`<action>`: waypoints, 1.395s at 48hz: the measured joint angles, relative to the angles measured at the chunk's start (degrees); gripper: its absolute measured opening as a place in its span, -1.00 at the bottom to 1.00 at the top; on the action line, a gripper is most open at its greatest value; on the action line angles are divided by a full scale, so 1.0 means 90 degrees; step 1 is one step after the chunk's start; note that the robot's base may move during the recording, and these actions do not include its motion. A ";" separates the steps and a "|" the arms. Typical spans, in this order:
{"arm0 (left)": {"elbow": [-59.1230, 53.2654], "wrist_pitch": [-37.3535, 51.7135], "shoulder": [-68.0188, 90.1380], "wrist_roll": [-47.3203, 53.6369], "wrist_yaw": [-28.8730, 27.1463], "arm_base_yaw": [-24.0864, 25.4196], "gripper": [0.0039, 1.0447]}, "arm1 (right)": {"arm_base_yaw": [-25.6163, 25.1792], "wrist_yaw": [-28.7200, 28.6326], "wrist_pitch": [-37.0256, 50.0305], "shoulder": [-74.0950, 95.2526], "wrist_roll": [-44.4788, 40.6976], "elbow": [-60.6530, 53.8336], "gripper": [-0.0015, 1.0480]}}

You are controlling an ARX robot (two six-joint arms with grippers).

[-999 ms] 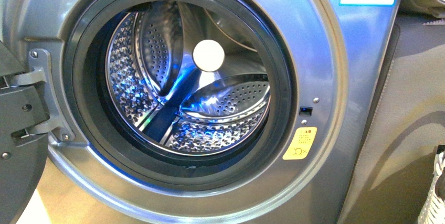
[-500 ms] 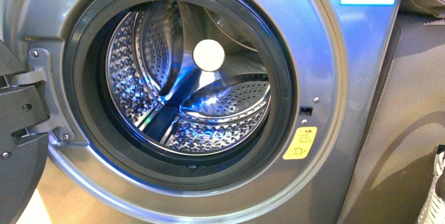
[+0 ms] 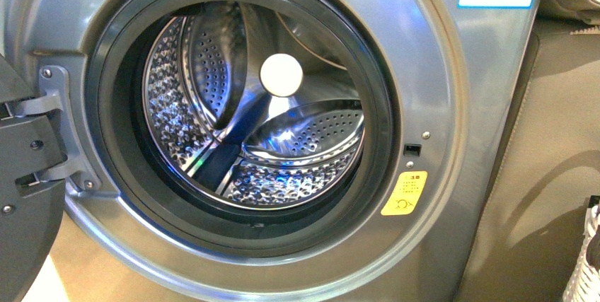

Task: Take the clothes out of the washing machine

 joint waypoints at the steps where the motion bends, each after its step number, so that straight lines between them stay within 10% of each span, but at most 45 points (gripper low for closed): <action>1: 0.0000 0.0000 0.0000 -0.0002 0.0000 0.0000 0.88 | -0.0022 0.0063 -0.0301 -0.0053 -0.0087 -0.0070 0.40; 9: 0.0005 -0.0010 0.0007 -0.0002 -0.0056 -0.0007 0.88 | -0.1049 -0.0903 -0.0464 -0.0653 -0.0347 -0.1013 -0.30; 13: -0.1231 -0.0559 -0.0809 -0.0612 -0.3417 -0.0036 0.46 | -0.1103 -0.0935 -0.0304 -0.0918 -0.0374 -0.1421 -0.71; 17: -0.2854 0.0177 -0.1761 -0.0770 -0.4112 0.0223 0.22 | -0.1107 -0.0933 -0.0223 -0.1039 -0.0381 -0.1668 -0.97; 35: -0.8794 0.2531 -0.5124 -0.0976 -0.2941 0.1778 -0.94 | -0.1112 -0.0937 -0.0015 -0.1472 -0.0398 -0.2310 -0.95; 67: -1.2395 0.3558 -0.7300 -0.1010 -0.1010 0.3585 -0.94 | -0.1117 -0.0940 0.0126 -0.2084 -0.0398 -0.3033 -0.95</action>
